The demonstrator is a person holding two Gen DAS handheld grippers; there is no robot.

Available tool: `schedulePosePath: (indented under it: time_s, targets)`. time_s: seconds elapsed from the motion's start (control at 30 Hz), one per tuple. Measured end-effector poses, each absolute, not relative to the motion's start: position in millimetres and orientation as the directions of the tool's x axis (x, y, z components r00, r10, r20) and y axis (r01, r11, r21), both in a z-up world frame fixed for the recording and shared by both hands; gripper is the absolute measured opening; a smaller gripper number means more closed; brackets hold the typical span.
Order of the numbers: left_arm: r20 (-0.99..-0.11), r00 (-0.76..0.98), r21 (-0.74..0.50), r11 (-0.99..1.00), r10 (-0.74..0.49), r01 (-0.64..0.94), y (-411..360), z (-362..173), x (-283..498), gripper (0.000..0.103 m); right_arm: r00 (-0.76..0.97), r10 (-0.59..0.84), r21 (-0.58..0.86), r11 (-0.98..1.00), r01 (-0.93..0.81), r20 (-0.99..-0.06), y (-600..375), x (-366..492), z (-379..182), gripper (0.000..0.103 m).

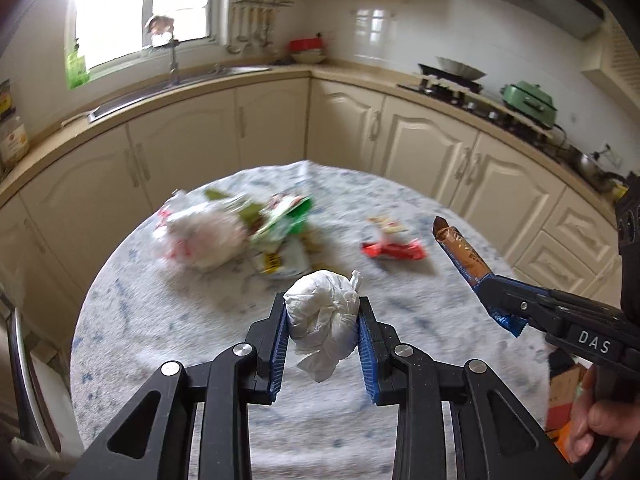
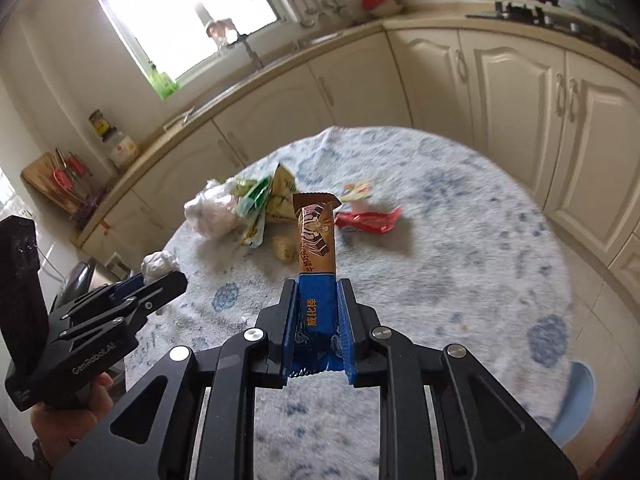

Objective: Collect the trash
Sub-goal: 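Carry both items to the blue bin and open both tools over it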

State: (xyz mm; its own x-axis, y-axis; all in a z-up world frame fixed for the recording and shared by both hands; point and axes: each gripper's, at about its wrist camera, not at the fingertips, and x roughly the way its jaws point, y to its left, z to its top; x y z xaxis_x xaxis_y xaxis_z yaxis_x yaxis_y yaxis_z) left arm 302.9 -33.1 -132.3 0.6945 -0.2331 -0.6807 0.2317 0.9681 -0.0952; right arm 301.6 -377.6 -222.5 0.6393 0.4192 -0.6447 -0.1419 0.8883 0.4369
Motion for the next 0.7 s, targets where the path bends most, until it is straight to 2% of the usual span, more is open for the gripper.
schedulePosePath:
  time_s: [0.23, 0.4, 0.7]
  targets:
    - [-0.634, 0.687, -0.084, 0.915, -0.355, 0.395, -108, -106, 295, 0.028, 0.738, 0.313, 0.429, 0.903, -0.036, -0.597, -453, 256, -194, 0.019]
    - [-0.616, 0.636, -0.086, 0.842, -0.465, 0.532, -176, -95, 293, 0.028, 0.782, 0.177, 0.422, 0.899, 0.118, -0.597, -526, 216, -191, 0.019]
    - [-0.665, 0.435, -0.131, 0.668, -0.607, 0.732, -312, -117, 294, 0.028, 0.752, -0.055, 0.415, 0.806, 0.422, -0.657, -649, 140, -222, 0.019]
